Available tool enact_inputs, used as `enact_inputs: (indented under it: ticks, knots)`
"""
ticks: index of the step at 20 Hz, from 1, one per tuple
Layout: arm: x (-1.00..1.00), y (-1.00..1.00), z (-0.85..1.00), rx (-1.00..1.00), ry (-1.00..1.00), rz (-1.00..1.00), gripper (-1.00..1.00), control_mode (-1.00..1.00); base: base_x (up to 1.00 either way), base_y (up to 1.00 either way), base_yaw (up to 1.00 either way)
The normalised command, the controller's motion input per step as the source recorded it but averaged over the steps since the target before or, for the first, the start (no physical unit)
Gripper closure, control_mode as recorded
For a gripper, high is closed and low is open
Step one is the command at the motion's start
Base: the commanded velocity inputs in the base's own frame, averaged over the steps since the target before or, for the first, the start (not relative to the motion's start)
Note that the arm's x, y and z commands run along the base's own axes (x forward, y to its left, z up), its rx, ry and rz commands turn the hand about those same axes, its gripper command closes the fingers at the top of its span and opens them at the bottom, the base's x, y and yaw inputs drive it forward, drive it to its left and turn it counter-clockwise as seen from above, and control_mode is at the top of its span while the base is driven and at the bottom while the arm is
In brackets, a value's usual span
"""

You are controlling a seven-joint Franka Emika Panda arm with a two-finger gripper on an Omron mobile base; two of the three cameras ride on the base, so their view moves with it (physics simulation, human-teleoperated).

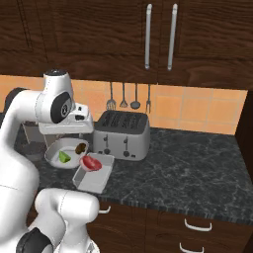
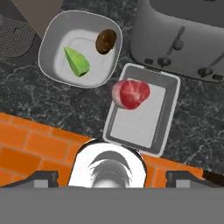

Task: Take the meat container that has the steak and place it on the second highest rack of the freezer. Then take the vegetable container that has the mushroom and lemon wedge and place it on the highest rack of the freezer.

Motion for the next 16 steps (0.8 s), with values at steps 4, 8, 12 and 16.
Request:
enact_inputs:
  ticks: [4,8,12,16]
  knots:
    - [-0.46,0.00,-0.60,-0.04,0.03,0.19,-1.00,-1.00,0.00,0.00,0.00]
    - [-0.09,0.00,-0.67,0.00,0.12,0.22,-1.00,-1.00,0.00,0.00,0.00]
    - [0.02,-0.01,-0.62,0.00,0.05,0.26,-1.00,-1.00,0.00,0.00,0.00]
    - [0.24,-0.04,-0.58,0.00,0.01,0.23,-1.00,-1.00,0.00,0.00,0.00]
